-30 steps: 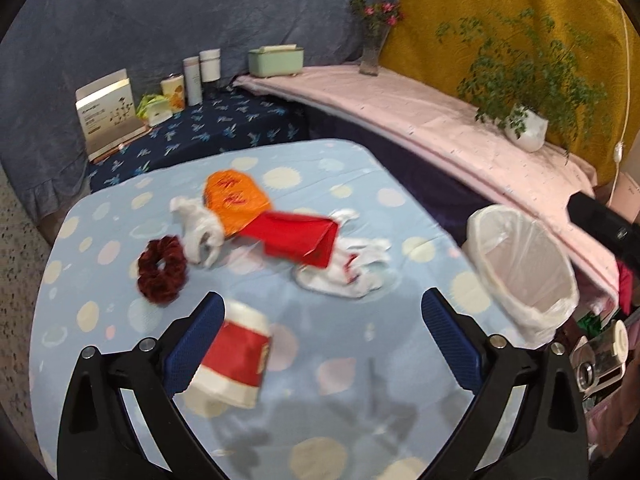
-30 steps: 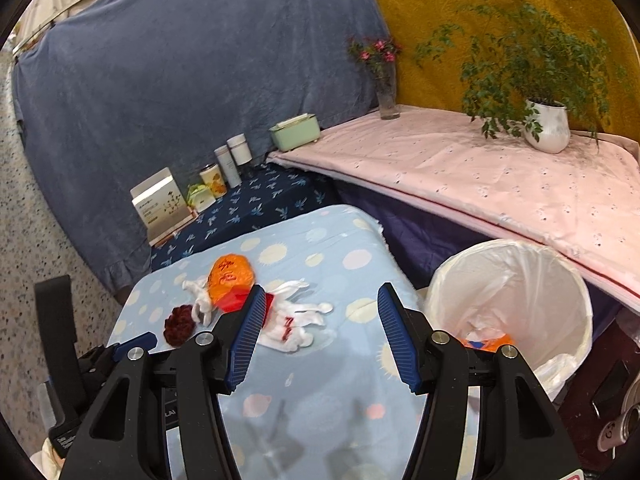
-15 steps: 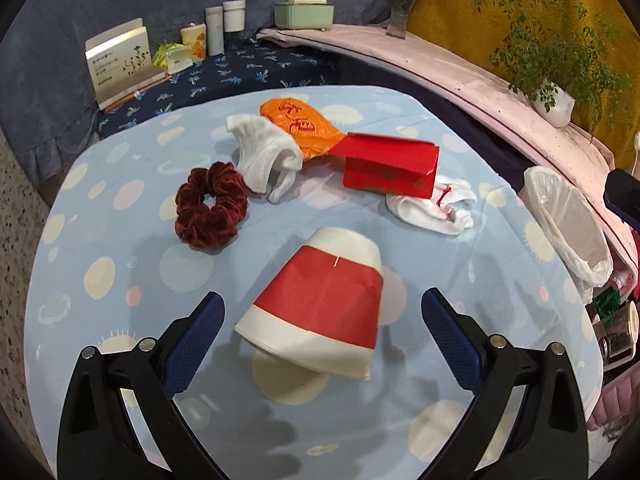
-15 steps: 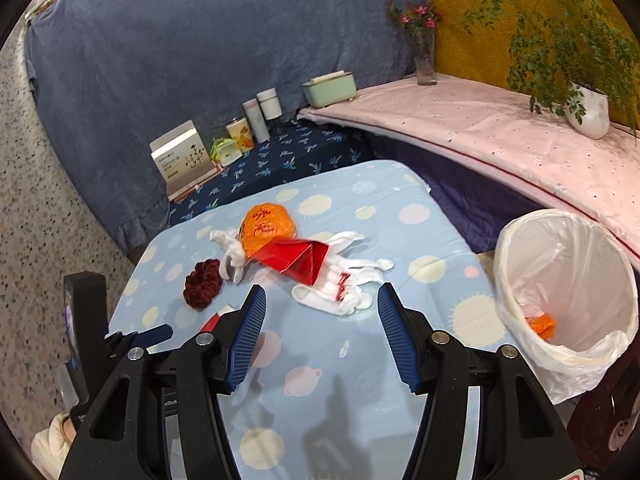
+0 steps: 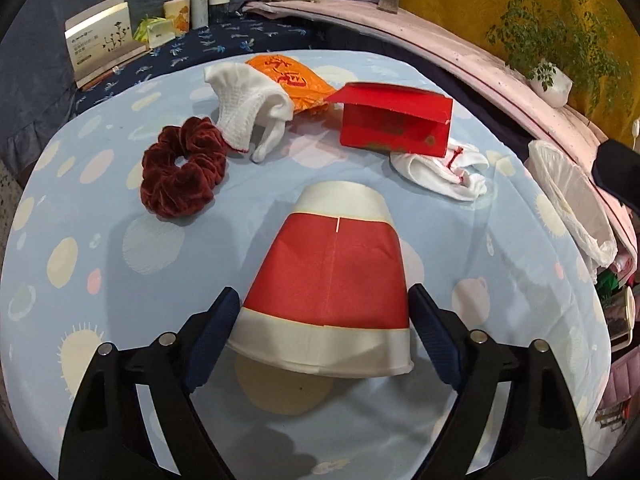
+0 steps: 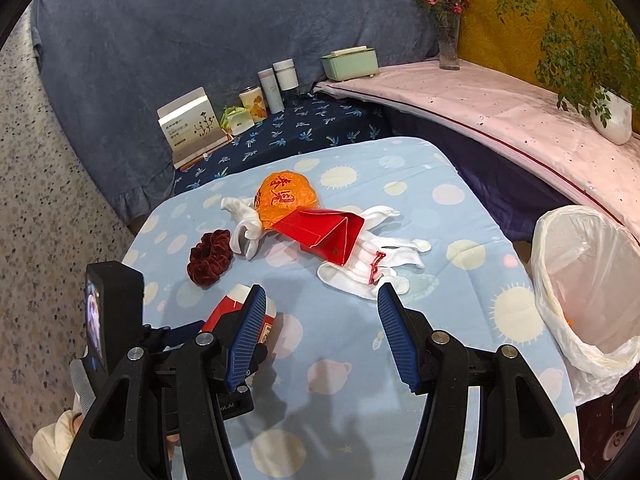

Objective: Collect trash
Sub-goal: 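Grasp the red box with the right tool while the left tool holds the cup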

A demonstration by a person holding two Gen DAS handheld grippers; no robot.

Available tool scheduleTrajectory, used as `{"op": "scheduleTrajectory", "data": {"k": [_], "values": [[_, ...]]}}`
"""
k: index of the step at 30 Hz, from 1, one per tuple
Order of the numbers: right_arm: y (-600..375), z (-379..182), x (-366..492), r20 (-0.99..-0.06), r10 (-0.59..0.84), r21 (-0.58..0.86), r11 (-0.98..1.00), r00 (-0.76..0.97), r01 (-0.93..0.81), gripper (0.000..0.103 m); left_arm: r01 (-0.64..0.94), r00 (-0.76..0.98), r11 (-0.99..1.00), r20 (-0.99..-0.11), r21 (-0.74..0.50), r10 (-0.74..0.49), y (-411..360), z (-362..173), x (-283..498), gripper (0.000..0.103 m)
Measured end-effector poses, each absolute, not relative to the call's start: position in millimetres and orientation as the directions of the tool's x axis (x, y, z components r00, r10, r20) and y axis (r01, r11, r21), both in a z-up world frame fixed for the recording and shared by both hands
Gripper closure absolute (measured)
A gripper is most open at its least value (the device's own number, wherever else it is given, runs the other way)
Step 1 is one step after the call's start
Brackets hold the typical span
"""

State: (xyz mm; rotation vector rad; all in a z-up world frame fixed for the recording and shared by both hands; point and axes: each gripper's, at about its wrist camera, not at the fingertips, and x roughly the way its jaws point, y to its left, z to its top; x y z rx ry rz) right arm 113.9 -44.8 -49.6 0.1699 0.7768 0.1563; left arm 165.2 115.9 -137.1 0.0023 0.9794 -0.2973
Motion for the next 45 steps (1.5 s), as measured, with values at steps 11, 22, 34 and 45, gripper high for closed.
{"op": "scheduleTrajectory", "data": {"k": [11, 22, 34, 45], "values": [[-29.0, -52.9, 134.9, -0.689, 0.217, 0.205, 0.974, 0.692, -0.101, 0.046, 0.157, 0.581, 0.971, -0.778, -0.179, -0.238, 138.7, -108.5, 162.7, 0.023], [-24.1, -67.8, 180.6, -0.7, 0.212, 0.219, 0.973, 0.682, -0.078, 0.046, 0.077, 0.651, 0.975, -0.73, -0.207, -0.207, 165.2, -73.5, 175.1, 0.023], [-40.6, -92.0, 222.4, -0.73, 0.207, 0.245, 0.969, 0.652, -0.033, 0.051, 0.084, 0.664, 0.975, -0.717, -0.208, -0.21, 161.5, -65.2, 193.4, 0.023], [-26.1, -98.7, 215.5, -0.729, 0.278, 0.263, 0.958, 0.625, -0.119, 0.099, 0.1, 0.658, 0.976, -0.723, -0.194, -0.211, 148.0, -64.6, 195.3, 0.023]]}}
